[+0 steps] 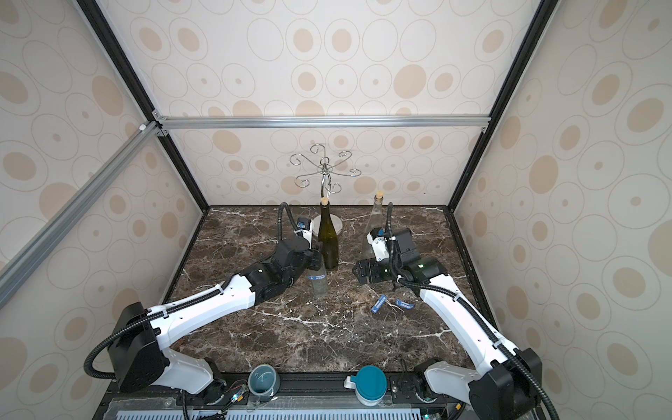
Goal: Remove the label from the bottle
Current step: Adjust the bottle at the center of the board.
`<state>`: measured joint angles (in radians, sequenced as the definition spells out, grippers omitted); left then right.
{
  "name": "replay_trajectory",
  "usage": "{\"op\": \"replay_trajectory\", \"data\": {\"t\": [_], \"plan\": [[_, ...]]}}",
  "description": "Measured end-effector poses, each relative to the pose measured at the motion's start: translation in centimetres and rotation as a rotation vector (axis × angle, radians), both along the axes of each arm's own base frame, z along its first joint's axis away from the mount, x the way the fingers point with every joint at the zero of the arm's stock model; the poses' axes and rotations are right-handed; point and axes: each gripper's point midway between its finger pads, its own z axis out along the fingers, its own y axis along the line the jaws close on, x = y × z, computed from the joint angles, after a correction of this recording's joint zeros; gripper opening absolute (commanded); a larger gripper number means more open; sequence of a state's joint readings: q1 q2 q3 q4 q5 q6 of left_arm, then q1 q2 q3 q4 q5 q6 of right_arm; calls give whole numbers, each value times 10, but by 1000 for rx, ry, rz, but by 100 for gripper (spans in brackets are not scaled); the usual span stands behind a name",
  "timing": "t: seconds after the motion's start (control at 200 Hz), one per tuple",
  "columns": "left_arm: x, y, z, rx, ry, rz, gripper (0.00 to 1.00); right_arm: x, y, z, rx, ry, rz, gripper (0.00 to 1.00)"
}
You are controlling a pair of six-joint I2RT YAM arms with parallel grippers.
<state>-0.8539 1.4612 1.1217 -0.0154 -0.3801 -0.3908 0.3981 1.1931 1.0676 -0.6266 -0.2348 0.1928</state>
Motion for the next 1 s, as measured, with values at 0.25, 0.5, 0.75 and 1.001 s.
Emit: {"op": "replay_trajectory", "data": {"t": [0.25, 0.5, 0.75, 1.001], "plan": [[-5, -6, -3, -4, 4, -54, 90, 0, 0, 0, 0, 0, 0, 95], [-25, -14, 16, 42, -28, -241, 100, 0, 0, 0, -1, 0, -1, 95], [-22, 2, 24, 72, -36, -379, 100, -2, -1, 5, 3, -15, -3, 95], [-16, 15, 24, 29, -16, -512, 100, -4, -3, 6, 3, -14, -3, 96]]}}
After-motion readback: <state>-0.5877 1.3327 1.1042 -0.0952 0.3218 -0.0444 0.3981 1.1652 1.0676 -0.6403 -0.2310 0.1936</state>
